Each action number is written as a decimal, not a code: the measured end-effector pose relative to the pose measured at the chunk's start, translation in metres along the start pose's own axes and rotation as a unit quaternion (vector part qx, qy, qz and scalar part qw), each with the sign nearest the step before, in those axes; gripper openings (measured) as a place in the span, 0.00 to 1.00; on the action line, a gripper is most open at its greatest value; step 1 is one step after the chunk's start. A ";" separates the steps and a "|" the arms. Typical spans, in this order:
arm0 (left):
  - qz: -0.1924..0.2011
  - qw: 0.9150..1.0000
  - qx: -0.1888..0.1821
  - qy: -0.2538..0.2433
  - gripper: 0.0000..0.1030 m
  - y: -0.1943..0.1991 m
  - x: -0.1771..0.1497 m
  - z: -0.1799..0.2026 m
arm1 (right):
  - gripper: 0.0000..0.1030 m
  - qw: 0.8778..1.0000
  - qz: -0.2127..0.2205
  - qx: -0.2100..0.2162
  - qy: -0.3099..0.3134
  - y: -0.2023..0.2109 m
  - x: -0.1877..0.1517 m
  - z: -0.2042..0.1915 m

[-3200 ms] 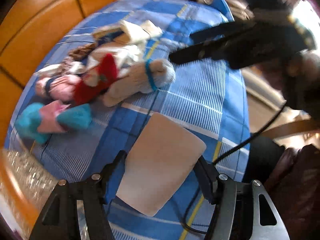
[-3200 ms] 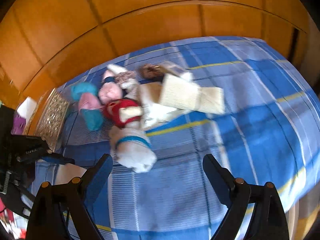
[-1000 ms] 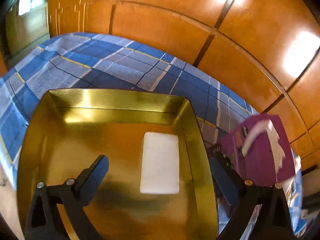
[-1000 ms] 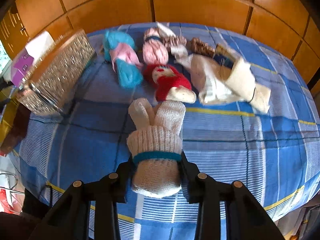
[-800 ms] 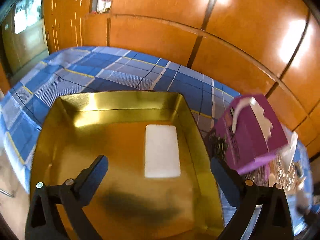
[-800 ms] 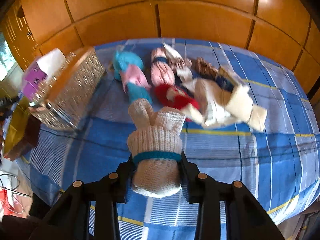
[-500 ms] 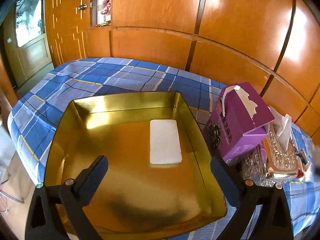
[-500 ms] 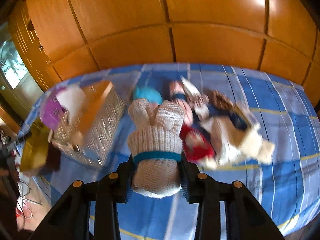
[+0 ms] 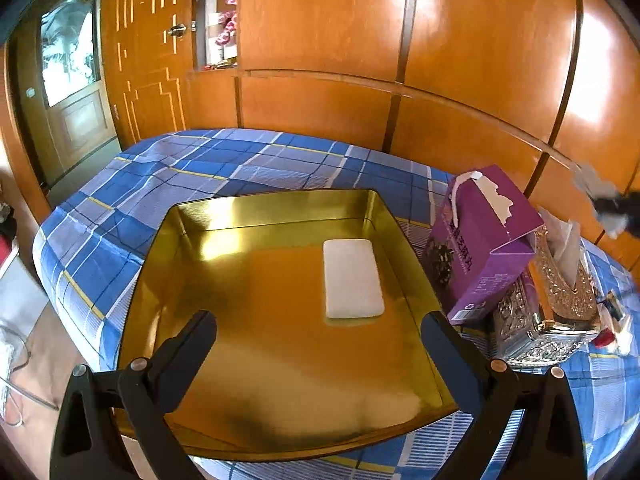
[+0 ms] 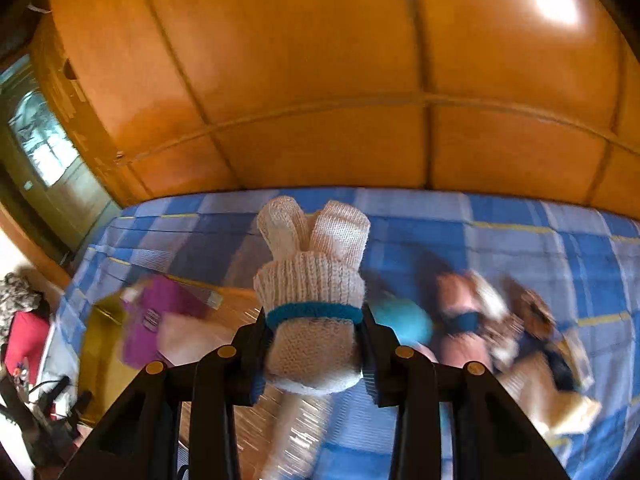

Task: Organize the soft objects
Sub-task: 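Carry the white sock bunny into the gold tray and open the right gripper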

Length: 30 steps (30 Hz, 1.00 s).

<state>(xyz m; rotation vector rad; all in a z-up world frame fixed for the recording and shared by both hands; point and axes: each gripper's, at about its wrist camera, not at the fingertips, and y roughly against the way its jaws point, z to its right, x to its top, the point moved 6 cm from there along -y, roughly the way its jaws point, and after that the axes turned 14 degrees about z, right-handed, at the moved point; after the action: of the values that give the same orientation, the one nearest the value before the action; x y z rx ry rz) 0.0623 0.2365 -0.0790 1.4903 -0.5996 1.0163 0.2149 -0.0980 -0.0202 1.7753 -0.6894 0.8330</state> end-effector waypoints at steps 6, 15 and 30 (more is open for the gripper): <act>-0.003 1.000 0.008 0.016 1.00 0.001 -0.004 -0.017 | 0.36 0.996 0.001 0.081 0.038 -0.028 0.019 -0.099; 0.008 0.998 0.045 0.054 1.00 0.007 -0.003 -0.051 | 0.36 0.967 -0.049 0.200 0.150 -0.039 -0.046 -0.237; 0.032 0.996 0.053 0.064 1.00 0.019 0.008 -0.062 | 0.45 0.954 -0.129 0.147 0.227 -0.060 -0.158 -0.252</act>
<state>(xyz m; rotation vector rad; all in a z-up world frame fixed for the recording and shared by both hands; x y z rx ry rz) 0.0342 0.2941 -0.0660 1.4933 -0.5102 1.1993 0.1111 0.1701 -0.1171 1.7903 -0.0291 1.1513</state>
